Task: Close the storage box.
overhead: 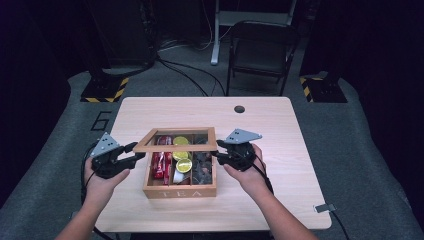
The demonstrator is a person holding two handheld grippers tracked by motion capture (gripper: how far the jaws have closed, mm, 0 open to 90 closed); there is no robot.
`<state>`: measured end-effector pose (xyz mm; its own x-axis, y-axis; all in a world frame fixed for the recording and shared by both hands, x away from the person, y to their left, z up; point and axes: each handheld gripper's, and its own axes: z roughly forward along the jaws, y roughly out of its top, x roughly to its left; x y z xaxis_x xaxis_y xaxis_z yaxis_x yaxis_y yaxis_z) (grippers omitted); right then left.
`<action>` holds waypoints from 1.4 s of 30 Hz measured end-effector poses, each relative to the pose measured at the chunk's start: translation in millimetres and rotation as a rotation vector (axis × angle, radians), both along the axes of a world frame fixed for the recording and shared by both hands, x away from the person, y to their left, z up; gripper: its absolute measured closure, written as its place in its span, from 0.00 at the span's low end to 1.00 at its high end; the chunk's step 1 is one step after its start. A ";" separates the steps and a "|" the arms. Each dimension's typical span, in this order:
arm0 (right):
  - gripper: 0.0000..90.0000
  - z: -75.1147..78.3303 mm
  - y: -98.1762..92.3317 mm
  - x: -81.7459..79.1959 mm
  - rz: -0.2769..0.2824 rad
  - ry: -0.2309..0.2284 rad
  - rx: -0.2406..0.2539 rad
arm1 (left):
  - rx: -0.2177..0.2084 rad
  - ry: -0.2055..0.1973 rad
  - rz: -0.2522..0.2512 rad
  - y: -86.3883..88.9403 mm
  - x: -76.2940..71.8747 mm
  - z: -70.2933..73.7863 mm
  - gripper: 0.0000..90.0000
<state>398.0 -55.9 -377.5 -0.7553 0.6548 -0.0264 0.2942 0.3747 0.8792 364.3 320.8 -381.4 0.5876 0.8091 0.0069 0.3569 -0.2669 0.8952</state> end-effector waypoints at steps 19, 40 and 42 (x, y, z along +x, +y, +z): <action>0.66 -15.8 -1.2 -14.3 0.009 0.004 -0.010 | 0.004 0.024 -0.010 0.4 -10.7 -17.5 0.61; 0.65 -37.4 -4.4 -32.5 0.034 0.037 -0.009 | 0.017 0.052 -0.025 0.6 -23.1 -43.6 0.62; 0.65 -41.3 -4.5 -34.2 0.035 0.044 -0.007 | 0.017 0.063 -0.030 0.3 -24.3 -48.3 0.63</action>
